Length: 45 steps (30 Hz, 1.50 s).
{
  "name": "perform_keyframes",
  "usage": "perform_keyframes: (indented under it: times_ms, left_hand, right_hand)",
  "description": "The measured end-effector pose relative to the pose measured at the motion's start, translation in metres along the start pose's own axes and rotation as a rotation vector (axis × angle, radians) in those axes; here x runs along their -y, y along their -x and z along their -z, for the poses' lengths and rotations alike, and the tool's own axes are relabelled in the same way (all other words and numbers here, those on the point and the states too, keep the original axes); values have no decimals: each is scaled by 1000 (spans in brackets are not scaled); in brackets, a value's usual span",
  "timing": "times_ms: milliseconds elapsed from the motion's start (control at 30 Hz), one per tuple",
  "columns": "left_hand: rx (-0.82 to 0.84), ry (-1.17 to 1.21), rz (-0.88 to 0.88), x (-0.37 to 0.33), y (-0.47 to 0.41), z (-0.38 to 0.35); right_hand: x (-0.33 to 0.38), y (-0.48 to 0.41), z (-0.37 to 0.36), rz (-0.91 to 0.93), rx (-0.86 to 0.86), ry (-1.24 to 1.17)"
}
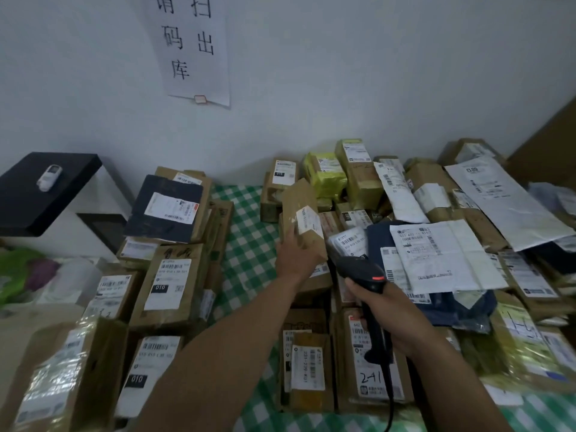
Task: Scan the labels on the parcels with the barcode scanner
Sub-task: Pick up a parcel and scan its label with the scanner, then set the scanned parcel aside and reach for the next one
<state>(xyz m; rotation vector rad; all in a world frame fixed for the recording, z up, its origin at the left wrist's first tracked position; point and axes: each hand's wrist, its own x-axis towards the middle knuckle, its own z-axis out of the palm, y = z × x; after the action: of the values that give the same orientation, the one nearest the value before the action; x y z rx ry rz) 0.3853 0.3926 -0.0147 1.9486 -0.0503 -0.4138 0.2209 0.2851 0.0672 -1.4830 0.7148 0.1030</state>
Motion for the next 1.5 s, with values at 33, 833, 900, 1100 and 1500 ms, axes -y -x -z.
perform_keyframes:
  times_ms: [33, 833, 900, 1100, 1500]
  left_hand:
    - [-19, 92, -23, 1, 8, 5]
    - [148, 138, -4, 75, 180, 160]
    - [167, 55, -7, 78, 176, 176]
    - [287, -186, 12, 65, 154, 215]
    - [398, -440, 56, 71, 141, 237]
  right_hand:
    - [2, 2, -4, 14, 11, -13]
    - [-9, 86, -96, 292, 292, 346]
    - [-8, 88, -95, 317, 276, 374]
    - [-12, 88, -89, 378, 224, 588]
    - [-31, 92, -97, 303, 302, 609]
